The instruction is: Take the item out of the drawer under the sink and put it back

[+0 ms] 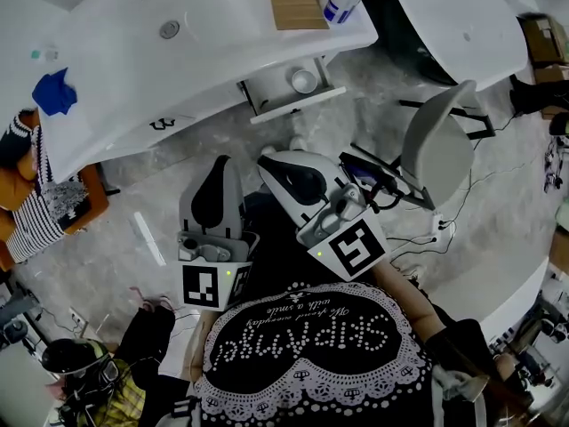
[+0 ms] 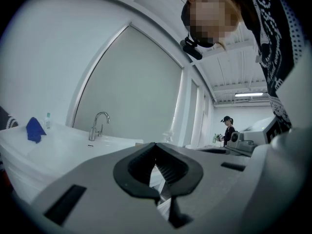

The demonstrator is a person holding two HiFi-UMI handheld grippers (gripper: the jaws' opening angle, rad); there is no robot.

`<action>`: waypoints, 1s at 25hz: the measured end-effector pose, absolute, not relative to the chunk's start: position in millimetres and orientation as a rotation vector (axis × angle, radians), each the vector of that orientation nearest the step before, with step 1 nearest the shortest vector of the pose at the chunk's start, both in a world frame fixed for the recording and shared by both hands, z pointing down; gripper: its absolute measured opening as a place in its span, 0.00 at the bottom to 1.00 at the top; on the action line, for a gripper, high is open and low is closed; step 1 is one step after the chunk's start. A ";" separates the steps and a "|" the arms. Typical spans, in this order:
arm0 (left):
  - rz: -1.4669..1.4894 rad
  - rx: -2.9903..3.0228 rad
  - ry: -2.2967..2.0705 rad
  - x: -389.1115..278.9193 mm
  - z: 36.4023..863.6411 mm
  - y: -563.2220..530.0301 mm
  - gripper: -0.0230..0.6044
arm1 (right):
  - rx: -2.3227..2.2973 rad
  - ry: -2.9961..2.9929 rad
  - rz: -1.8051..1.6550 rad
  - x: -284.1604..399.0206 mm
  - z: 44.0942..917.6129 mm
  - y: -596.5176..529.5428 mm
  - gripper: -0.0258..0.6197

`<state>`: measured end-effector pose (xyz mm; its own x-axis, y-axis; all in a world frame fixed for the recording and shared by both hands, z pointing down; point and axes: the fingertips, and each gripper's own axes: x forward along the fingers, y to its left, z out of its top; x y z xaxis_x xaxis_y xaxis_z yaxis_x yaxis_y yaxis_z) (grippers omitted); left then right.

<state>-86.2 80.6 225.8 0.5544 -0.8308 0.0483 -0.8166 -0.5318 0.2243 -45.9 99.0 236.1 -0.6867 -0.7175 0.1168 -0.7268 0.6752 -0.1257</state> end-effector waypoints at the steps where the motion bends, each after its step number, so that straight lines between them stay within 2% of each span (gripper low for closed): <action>1: -0.083 2.567 -1.380 -85.6 226.5 80.4 0.04 | 1.224 -2.822 0.250 -45.3 235.8 98.9 0.07; 25: -0.046 2.545 -1.381 -89.0 231.8 78.6 0.04 | 1.227 -2.814 0.253 -47.0 237.4 95.5 0.07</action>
